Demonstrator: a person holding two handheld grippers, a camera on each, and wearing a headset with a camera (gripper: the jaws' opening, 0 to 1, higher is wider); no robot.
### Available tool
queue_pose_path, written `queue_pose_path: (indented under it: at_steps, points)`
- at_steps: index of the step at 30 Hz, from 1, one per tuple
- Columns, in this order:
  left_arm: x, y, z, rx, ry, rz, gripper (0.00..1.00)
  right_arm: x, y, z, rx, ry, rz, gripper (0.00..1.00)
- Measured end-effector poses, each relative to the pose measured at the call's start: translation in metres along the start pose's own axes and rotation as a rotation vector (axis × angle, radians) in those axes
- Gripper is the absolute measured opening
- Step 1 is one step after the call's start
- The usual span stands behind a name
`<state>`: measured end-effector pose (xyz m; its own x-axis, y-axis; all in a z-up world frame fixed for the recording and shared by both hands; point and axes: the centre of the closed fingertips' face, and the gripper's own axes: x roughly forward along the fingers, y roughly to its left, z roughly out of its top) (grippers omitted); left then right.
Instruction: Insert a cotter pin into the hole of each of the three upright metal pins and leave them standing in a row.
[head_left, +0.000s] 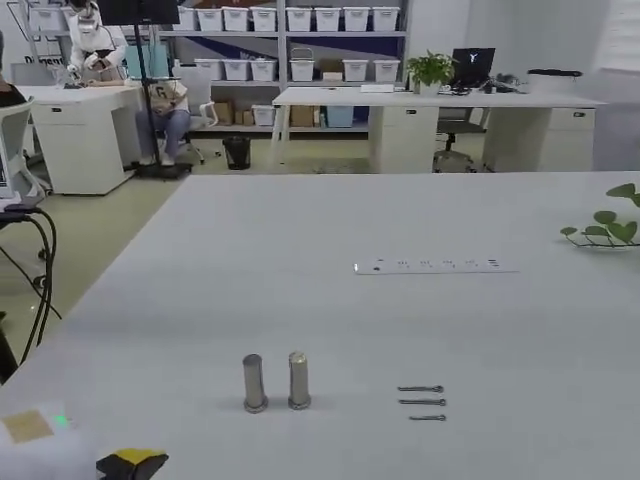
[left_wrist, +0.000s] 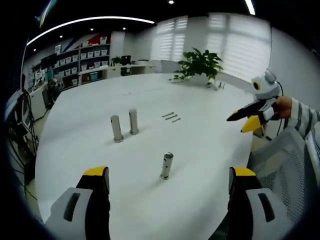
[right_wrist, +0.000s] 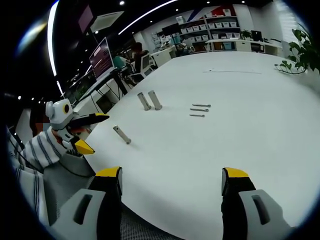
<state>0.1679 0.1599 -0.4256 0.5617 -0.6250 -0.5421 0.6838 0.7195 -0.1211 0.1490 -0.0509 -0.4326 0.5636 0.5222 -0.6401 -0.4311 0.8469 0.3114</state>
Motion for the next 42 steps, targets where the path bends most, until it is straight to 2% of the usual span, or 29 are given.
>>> queue_pose_path:
  at_steps: [3,4,10,13,15,19,22,24,29,32,36,39,42]
  points:
    - [-0.005,0.003,-0.002,0.032,-0.005,0.022,0.99,0.001,-0.003,0.004,-0.015,0.009,-0.005,0.80]
    - [-0.007,0.002,-0.004,0.033,-0.001,0.025,0.99,0.001,-0.002,0.004,-0.046,0.027,0.002,0.80]
    - [-0.015,-0.003,-0.011,0.014,0.016,0.032,0.99,0.005,-0.004,0.025,-0.114,0.028,0.009,0.78]
    - [-0.017,-0.001,-0.015,0.016,0.036,0.043,0.99,0.010,-0.006,0.035,-0.149,0.052,0.025,0.76]
    - [-0.019,-0.003,-0.019,-0.015,0.055,0.035,0.99,0.014,-0.007,0.038,-0.185,0.083,0.032,0.74]
    - [-0.024,-0.005,-0.015,-0.034,0.026,0.033,0.99,0.022,-0.012,0.042,-0.300,0.147,0.033,0.74]
    - [-0.027,-0.007,-0.013,-0.047,0.011,0.037,0.99,0.028,-0.015,0.047,-0.350,0.180,0.042,0.72]
    - [-0.030,-0.005,-0.012,-0.060,0.003,0.040,0.99,0.032,-0.012,0.046,-0.379,0.230,0.069,0.70]
    - [-0.041,-0.003,-0.012,-0.110,-0.023,0.064,0.99,0.043,-0.007,0.054,-0.471,0.272,0.092,0.69]
    - [-0.046,-0.003,-0.013,-0.114,-0.022,0.071,0.99,0.052,-0.005,0.058,-0.521,0.291,0.107,0.66]
    - [-0.050,-0.003,-0.016,-0.130,-0.015,0.078,0.99,0.060,-0.008,0.062,-0.542,0.318,0.106,0.53]
    - [-0.054,-0.004,-0.017,-0.135,-0.014,0.085,0.99,0.070,-0.008,0.065,-0.555,0.335,0.130,0.50]
    - [-0.056,0.000,-0.017,-0.145,-0.017,0.111,0.99,0.077,-0.011,0.067,-0.589,0.347,0.136,0.47]
